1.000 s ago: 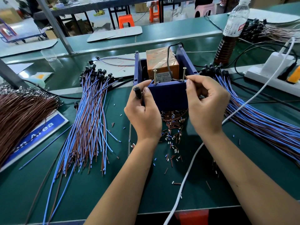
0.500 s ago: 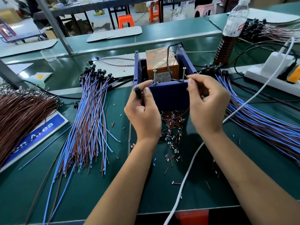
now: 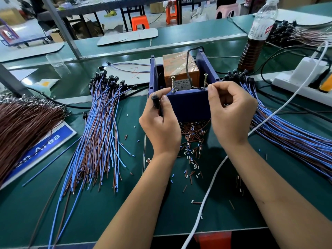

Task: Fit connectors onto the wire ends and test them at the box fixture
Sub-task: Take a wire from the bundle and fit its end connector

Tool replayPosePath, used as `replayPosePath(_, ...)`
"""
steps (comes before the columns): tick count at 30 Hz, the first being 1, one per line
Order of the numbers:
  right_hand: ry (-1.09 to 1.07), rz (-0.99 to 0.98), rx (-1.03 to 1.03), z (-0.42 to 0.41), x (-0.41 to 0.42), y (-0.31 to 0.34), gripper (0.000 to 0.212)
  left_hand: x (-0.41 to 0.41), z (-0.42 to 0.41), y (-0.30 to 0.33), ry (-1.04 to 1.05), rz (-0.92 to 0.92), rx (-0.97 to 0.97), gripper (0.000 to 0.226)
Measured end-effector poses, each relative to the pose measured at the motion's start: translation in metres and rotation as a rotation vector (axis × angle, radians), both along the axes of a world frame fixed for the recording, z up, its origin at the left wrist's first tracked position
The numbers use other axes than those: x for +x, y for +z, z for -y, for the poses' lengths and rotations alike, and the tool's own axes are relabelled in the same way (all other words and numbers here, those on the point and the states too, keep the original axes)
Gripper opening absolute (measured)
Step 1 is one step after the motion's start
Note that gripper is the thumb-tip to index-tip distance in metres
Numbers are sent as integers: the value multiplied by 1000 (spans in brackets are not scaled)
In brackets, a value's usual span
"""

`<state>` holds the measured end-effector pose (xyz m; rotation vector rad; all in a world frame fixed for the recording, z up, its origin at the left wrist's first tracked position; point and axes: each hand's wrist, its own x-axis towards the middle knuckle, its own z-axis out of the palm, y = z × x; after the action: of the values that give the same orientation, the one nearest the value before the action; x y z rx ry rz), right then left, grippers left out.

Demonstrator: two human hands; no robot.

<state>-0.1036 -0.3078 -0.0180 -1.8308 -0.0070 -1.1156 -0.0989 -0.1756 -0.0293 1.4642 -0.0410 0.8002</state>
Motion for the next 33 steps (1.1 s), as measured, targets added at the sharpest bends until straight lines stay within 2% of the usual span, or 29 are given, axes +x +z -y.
replayPosePath(8,-9,-8,14,0,2,-1,18,0,0,1,12,-63,3,21)
replayPosePath(33,6,-12,11,-1,0,1,18,2,-4,2,52,-65,-35,21)
